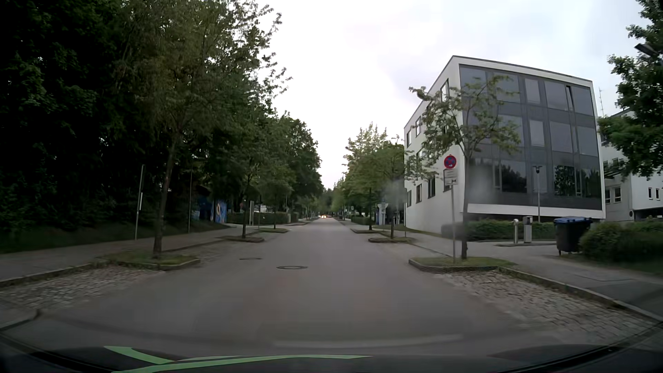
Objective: Follow the waypoints while adhering to traffic rules and regulations
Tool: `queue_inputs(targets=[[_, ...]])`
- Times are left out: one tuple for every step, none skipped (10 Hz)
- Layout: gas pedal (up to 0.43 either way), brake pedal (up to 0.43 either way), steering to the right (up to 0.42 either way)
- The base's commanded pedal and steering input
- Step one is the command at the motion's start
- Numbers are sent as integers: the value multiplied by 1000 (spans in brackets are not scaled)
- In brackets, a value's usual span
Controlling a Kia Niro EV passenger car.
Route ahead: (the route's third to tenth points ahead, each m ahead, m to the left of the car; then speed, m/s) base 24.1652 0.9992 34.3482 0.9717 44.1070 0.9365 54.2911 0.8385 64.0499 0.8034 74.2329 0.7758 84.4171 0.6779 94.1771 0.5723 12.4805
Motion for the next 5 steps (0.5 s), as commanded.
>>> queue_inputs(targets=[[157,0,1],[157,0,2],[157,0,2],[157,0,2],[157,0,1]])
